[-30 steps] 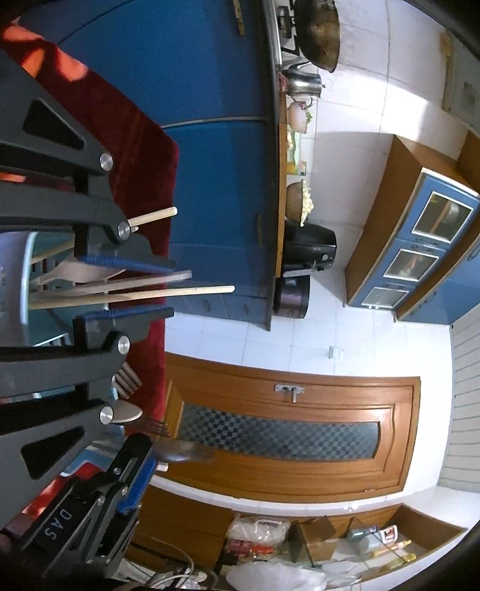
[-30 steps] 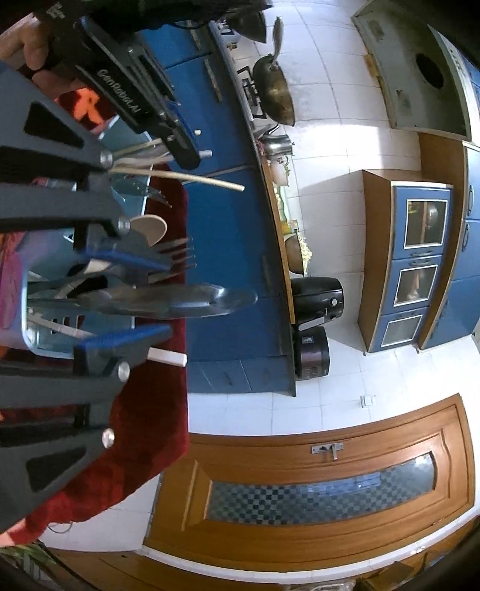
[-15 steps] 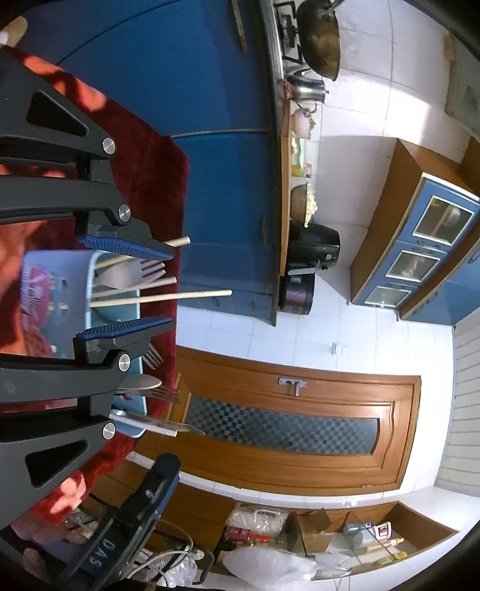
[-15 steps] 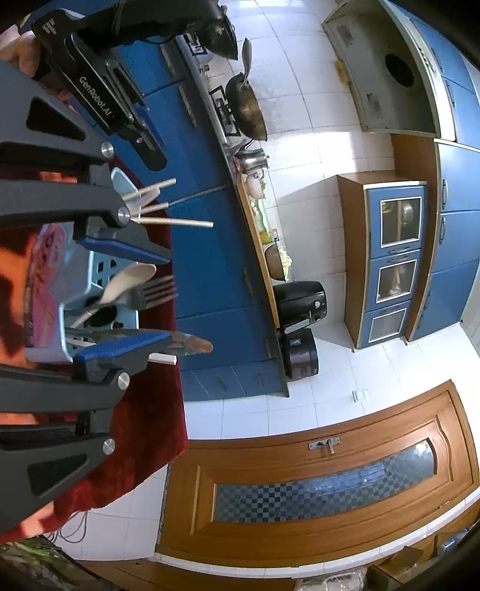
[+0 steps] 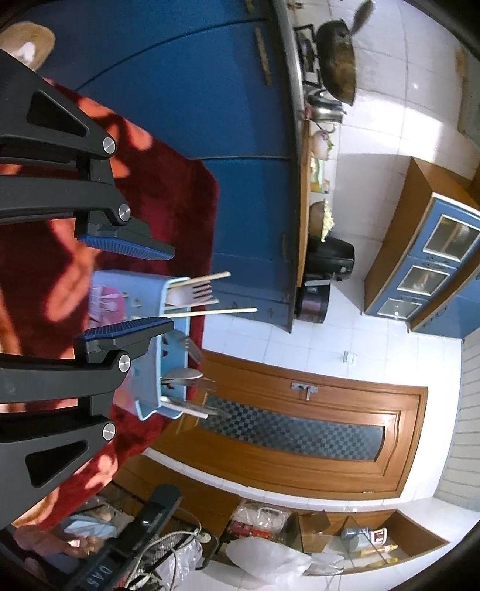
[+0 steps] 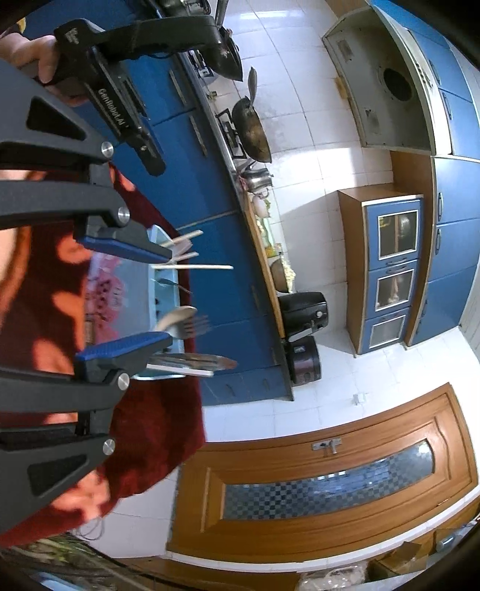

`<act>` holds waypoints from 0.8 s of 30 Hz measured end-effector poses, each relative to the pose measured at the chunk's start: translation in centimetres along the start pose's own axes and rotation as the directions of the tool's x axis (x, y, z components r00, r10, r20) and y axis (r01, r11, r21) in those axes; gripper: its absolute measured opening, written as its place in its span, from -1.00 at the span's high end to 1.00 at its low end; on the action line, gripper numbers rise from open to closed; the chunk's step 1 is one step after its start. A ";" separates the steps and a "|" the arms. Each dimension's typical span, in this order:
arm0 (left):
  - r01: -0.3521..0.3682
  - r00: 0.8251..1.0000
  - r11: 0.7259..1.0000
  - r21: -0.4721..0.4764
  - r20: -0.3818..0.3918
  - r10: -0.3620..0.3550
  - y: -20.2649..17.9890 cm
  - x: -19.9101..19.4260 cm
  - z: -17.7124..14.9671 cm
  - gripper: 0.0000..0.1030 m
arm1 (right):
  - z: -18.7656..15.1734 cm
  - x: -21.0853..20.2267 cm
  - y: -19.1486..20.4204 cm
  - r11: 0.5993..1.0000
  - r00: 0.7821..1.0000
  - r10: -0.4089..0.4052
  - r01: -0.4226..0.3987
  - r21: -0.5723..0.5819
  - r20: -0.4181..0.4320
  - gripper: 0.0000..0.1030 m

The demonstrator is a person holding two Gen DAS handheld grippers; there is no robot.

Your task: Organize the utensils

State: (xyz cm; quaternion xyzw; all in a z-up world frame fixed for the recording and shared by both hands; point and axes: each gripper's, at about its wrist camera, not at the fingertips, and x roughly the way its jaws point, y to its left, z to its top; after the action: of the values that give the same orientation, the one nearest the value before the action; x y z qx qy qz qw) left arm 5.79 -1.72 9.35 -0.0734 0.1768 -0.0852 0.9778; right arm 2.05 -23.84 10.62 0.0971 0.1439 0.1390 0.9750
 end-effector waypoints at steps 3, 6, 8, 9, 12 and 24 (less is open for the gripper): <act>-0.001 1.000 1.000 0.000 -0.012 0.001 0.1 -1.1 -1.0 0.27 | -1.5 -1.1 0.2 1.000 1.000 -0.002 0.002 0.014 -0.021 0.19; -0.004 1.000 1.000 0.014 -0.023 0.004 0.1 -2.0 -2.1 0.18 | -3.0 -2.1 0.3 1.000 0.999 -0.019 0.020 0.021 -0.038 0.19; -0.006 0.999 1.000 0.022 -0.033 0.007 0.1 -2.6 -3.1 0.15 | -4.0 -2.5 0.2 0.999 0.998 -0.030 0.032 0.023 -0.050 0.18; -0.006 0.999 1.000 0.023 -0.039 0.007 0.2 -2.9 -3.6 0.14 | -4.6 -2.8 0.2 0.999 0.998 -0.039 0.040 0.021 -0.058 0.17; -0.012 0.998 1.000 0.015 -0.062 0.013 0.7 -3.3 -5.1 0.05 | -6.2 -3.3 0.0 0.998 0.995 -0.058 0.060 0.018 -0.076 0.09; -0.097 0.993 0.994 0.058 -0.064 0.101 1.1 -3.1 -9.3 -0.59 | -10.4 -4.6 0.6 0.988 0.990 -0.127 0.121 -0.091 -0.060 -0.73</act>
State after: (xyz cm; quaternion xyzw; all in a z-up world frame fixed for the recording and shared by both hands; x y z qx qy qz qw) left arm -0.25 -1.11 1.63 -0.0348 0.2105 -0.0437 0.9760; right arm -5.54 -23.07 2.11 0.0406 0.1755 0.0874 0.9797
